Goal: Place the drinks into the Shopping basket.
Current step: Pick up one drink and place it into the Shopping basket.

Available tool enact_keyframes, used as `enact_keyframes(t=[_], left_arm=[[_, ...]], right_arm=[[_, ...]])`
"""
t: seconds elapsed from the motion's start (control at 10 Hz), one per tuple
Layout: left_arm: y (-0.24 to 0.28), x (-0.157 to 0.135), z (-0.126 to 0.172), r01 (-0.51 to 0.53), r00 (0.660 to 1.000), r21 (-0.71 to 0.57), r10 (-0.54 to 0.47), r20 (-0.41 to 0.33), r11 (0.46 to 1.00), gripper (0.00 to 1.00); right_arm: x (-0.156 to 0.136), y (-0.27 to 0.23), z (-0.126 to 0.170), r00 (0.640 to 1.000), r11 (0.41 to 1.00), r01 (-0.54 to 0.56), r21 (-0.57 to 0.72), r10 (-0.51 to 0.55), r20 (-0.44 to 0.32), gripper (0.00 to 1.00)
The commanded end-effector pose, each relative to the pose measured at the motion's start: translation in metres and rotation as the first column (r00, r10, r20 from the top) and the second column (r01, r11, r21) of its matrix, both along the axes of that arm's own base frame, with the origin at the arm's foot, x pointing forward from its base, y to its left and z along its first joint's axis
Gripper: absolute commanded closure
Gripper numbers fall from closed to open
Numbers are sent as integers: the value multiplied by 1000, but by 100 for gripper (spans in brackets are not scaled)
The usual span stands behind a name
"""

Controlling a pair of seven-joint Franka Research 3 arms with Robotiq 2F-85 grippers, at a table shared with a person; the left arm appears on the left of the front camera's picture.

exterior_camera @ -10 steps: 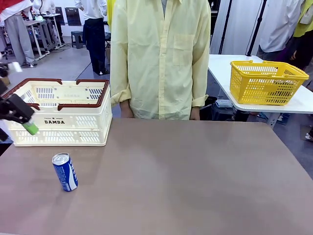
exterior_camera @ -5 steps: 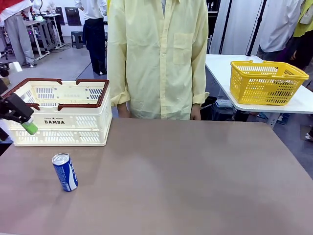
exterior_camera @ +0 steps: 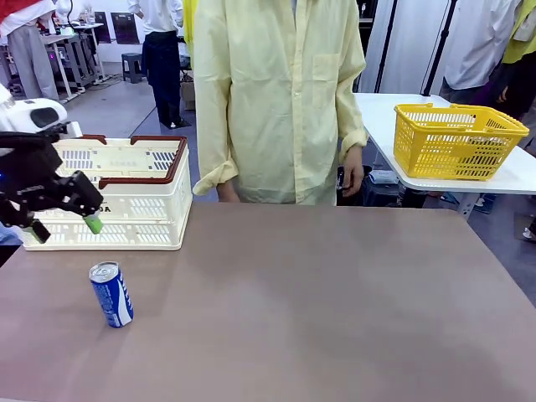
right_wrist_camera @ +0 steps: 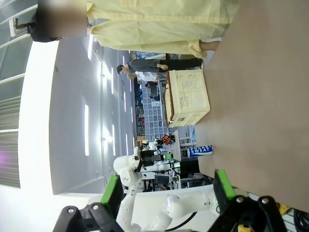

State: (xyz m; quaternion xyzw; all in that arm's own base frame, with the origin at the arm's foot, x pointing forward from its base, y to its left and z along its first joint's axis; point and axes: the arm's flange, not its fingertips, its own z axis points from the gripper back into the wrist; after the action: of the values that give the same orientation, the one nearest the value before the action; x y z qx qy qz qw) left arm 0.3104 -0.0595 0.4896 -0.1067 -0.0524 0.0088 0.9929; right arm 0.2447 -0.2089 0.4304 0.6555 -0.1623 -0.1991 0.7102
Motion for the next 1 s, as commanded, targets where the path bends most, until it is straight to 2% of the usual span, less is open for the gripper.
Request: enact_keyframes(t=[0.0,0.3,0.4,0.6,0.9], left_arm=[[-7,-18,-54,-22,999,30,23,-39,999,0],[-25,-24,-91,-24,997,96,32,-77,995,0],[-26,-21,-100,-12,995,83,21,-101,996,0],[-27,-17,-125,-22,985,141,46,-166,990,0],[-25,-20,-147,6,970,117,22,-242,993,0]], right_arm=[[-4,-2,1,1000,1000,-17,-17,17,6,0],[-4,-2,1,1000,1000,-17,-17,17,6,0],[-4,-2,1,1000,1000,-17,-17,17,6,0],[-4,-2,1,1000,1000,-17,-17,17,6,0],[-4,-2,1,1000,1000,-17,-17,17,6,0]])
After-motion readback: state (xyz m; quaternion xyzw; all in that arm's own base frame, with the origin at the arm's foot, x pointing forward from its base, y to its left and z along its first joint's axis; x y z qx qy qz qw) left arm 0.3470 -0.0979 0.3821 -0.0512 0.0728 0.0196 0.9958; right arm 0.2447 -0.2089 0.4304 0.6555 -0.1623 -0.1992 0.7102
